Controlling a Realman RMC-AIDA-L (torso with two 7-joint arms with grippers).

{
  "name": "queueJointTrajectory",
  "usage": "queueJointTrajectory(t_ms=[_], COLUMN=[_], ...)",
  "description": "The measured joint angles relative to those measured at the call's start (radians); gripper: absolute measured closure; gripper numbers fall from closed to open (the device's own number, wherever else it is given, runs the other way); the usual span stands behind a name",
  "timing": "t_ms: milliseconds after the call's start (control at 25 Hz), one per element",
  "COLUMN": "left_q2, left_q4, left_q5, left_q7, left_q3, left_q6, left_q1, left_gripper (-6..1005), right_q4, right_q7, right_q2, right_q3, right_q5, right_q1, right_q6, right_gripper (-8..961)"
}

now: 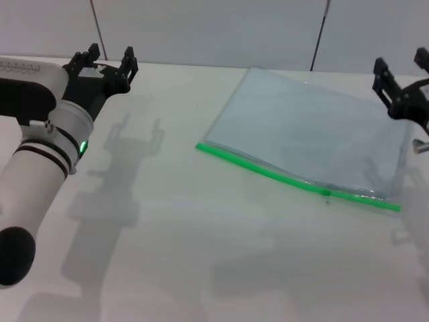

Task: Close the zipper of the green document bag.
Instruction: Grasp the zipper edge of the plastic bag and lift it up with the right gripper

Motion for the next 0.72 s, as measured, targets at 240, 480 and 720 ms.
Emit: queueJointTrajectory(t_ms=[240, 480, 720], left_q2=[-0.001, -0.002, -0.003], left_q4=[0.001, 0.002, 0.015], left_q5=[0.000, 0.000, 0.000], left_q7=[-0.005, -0.005, -0.005], left_q3=[0.000, 0.002, 0.001], left_q6=[0.001, 0.001, 0.000], left_q1=[-0.010, -0.018, -0.017], left_gripper=[350, 350, 349], right_q4=[0.052, 0.128, 0.062], right_q7=[0.204, 0.232, 0.231], right_q2=[0.028, 0.081, 0.041], right_q3=[-0.004, 0.008, 0.040], right_q5=[-0.048, -0.036, -0.005], right_q1=[0.008, 0.020, 0.013], right_q6=[0.133, 0.171, -0.082], right_gripper=[300, 299, 299])
